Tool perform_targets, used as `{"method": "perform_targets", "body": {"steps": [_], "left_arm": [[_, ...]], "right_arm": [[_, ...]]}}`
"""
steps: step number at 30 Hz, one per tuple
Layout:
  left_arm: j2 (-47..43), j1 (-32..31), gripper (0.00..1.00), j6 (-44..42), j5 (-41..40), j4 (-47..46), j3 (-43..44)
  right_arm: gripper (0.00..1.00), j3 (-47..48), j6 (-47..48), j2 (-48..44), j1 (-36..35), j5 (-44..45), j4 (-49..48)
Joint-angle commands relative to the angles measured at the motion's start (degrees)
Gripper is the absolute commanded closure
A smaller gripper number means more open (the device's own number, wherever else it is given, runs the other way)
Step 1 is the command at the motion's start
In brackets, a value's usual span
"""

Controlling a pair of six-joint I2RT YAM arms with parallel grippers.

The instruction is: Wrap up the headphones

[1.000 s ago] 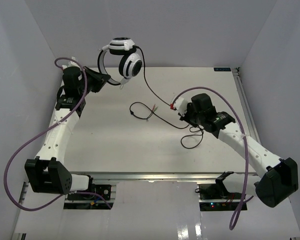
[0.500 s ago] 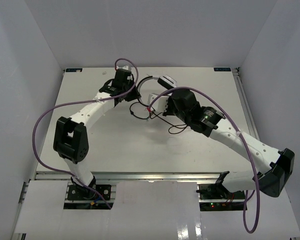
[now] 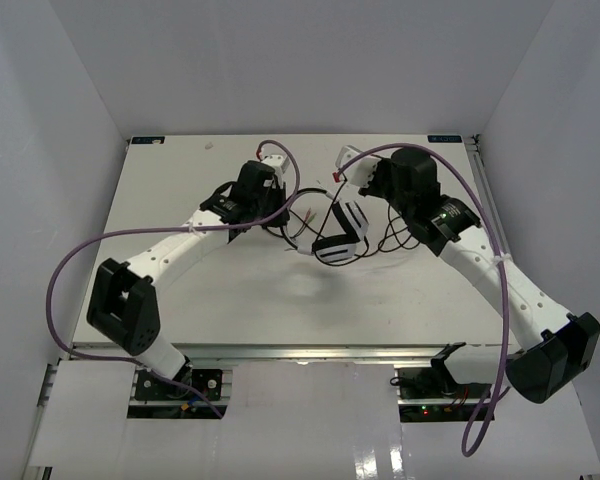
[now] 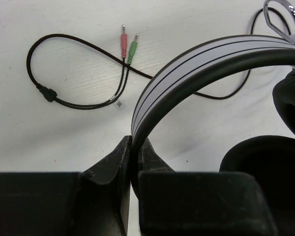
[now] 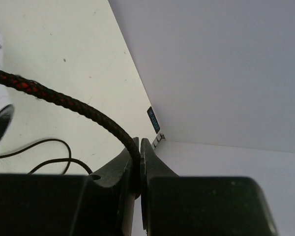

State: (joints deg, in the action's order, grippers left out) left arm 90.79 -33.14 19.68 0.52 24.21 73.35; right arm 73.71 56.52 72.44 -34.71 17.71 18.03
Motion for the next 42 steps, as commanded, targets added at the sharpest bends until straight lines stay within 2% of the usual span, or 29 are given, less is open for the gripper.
{"method": "perform_targets", "body": {"steps": [1, 11, 18, 22, 29, 31, 36, 39, 42], "left_arm": [[-10.58, -0.97, 1.0, -3.56, 6.66, -6.9, -2.13], [-19.79, -1.4, 1.0, -1.86, 16.99, -12.29, -8.82], [-22.12, -1.4, 1.0, 4.8, 18.53, -17.46, -11.34], [-21.5, -1.4, 1.0, 7.15, 18.52, -18.18, -10.43], [-21.1, -1.4, 1.0, 11.46, 20.3, -20.95, -9.26], [-21.0, -1.4, 1.0, 12.74, 20.31, -21.32, -8.24], [-20.18, -1.4, 1.0, 13.95, 19.42, -19.45, -3.29], [-19.47, -1.4, 1.0, 13.51, 18.14, -15.85, 1.04], [-19.11, -1.4, 1.0, 13.0, 16.93, -12.98, 4.38]], "right_arm": [[0.92, 0.52, -1.38, -0.15, 3.05, -9.2, -2.91], [0.92, 4.36, -14.19, 5.09, 11.2, -25.45, -0.22], [0.92, 2.29, -25.76, 4.29, 16.55, -45.14, -1.21], [0.92, -0.35, -28.92, 2.48, 16.84, -54.65, -3.1], [0.86, -2.19, -33.01, 2.44, 17.05, -62.32, -5.05], [0.81, -2.96, -35.36, 2.7, 17.32, -64.85, -6.75], [0.5, -4.62, -42.25, 4.32, 17.66, -71.46, -12.72], [0.41, -5.61, -45.41, 5.92, 17.58, -74.17, -16.84], [0.37, -7.01, -47.93, 7.57, 17.57, -76.31, -21.27]]}}
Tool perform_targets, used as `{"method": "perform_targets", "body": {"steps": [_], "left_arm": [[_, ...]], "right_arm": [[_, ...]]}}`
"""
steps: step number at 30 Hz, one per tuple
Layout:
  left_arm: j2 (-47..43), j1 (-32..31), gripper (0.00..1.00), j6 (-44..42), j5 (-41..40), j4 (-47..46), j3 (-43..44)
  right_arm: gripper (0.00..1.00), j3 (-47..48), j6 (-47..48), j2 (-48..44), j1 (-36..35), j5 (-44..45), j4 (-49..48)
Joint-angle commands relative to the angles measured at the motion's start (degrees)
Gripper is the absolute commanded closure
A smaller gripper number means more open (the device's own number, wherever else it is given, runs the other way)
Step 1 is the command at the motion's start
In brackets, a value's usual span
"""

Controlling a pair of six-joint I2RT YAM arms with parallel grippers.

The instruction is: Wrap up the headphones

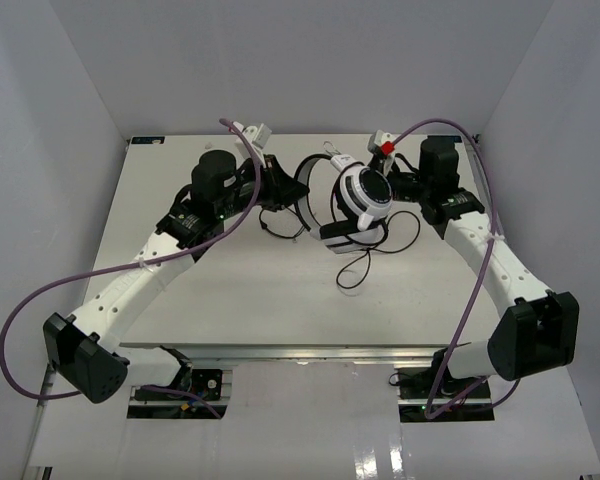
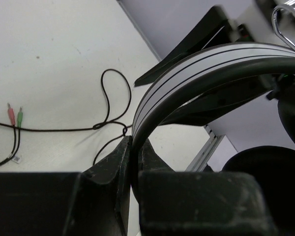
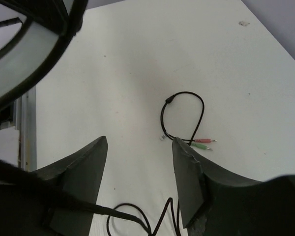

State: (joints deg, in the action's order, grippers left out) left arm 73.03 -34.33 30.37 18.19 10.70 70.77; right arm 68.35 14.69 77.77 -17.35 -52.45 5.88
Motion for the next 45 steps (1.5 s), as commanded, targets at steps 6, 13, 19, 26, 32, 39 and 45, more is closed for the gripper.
{"method": "perform_targets", "body": {"steps": [6, 13, 19, 26, 32, 39, 45], "left_arm": [[0.31, -0.21, 1.0, 1.57, -2.72, 5.6, 15.32], [2.13, -0.21, 1.0, 2.25, -6.21, 8.02, 22.35], [3.87, -0.2, 1.0, 5.73, -11.15, 6.89, 29.02], [10.44, 1.12, 1.0, 9.24, -15.49, 7.16, 43.29], [16.88, 8.73, 1.0, 13.43, -14.76, 10.43, 58.56], [15.62, 22.99, 1.0, 20.08, -11.27, 10.07, 57.05], [15.04, 29.88, 1.0, 22.67, -10.04, 10.13, 56.23]], "right_arm": [[0.25, -5.68, -6.17, 5.33, 0.26, -9.2, -13.57], [0.23, -10.39, -4.32, 5.64, 0.3, -11.12, -15.85], [0.22, -13.15, -4.04, 6.97, 0.3, -16.9, -17.44], [0.16, -15.47, -7.07, 9.47, 0.3, -28.05, -20.01], [0.07, -16.78, -4.07, 8.22, 0.46, -30.73, -16.71], [0.05, -19.45, -0.06, 6.72, 0.74, -33.21, -12.1], [0.08, -19.2, 13.67, 6.7, 0.74, -32.98, 6.48]]}}
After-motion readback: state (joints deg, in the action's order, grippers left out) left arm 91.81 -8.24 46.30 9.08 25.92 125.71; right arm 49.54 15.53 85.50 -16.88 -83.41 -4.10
